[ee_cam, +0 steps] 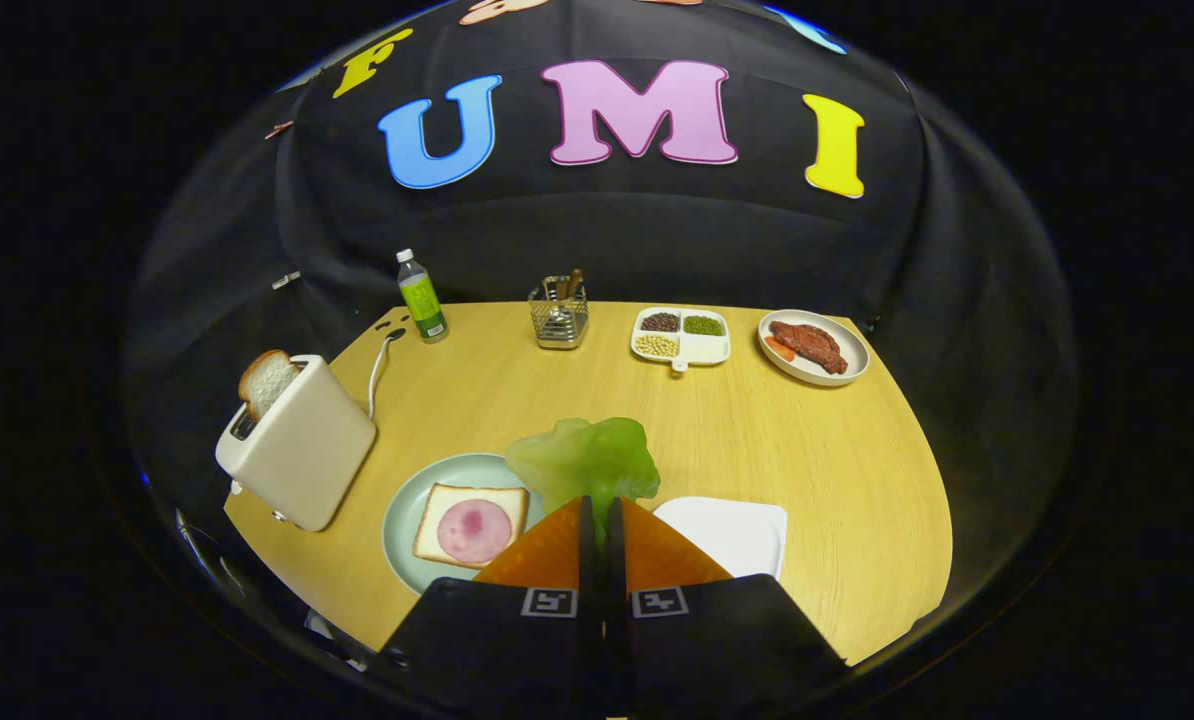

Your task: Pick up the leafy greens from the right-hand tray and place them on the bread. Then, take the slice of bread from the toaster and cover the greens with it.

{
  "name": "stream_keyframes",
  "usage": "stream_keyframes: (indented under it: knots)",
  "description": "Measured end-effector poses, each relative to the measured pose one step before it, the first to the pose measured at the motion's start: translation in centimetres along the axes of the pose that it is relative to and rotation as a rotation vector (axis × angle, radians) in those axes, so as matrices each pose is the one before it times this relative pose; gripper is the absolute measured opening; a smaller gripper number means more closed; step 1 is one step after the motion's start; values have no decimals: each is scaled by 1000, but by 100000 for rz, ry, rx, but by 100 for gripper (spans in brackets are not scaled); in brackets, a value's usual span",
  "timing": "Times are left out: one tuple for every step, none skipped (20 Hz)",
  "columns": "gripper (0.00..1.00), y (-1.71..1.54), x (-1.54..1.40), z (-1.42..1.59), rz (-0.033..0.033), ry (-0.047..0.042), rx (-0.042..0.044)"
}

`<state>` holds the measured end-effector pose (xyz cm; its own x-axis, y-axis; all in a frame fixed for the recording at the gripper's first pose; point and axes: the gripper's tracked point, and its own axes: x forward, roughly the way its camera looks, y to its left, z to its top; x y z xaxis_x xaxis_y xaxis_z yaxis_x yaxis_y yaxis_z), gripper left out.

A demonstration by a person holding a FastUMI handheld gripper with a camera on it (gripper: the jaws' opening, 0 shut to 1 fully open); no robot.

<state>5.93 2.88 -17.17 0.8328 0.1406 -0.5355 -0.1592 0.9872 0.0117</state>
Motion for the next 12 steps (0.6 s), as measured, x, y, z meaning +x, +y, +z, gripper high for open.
stream_keyframes:
  knots:
    - [5, 1066, -105, 121, 926, -41, -1422]
    - [5, 890, -24, 232, 451, -259, -1209]
    - [5, 962, 37, 210, 782, -425, -697]
    - [5, 970, 77, 151, 1155, -160, -312]
    - [5, 938, 299, -109, 1246, 336, -408]
    - [5, 852, 347, -62, 1031, 523, -712]
    - [5, 833, 388, -253, 899, 906, -903]
    - [5, 914, 542, -235, 1276, 610, -1041]
    - [5, 670, 653, -203, 563, 616, -1301]
    - [5, 529, 522, -311, -23, 803, -735]
    - [5, 728, 478, -257, 479, 750, -335]
    - [5, 681, 579, -385, 764, 731, -471]
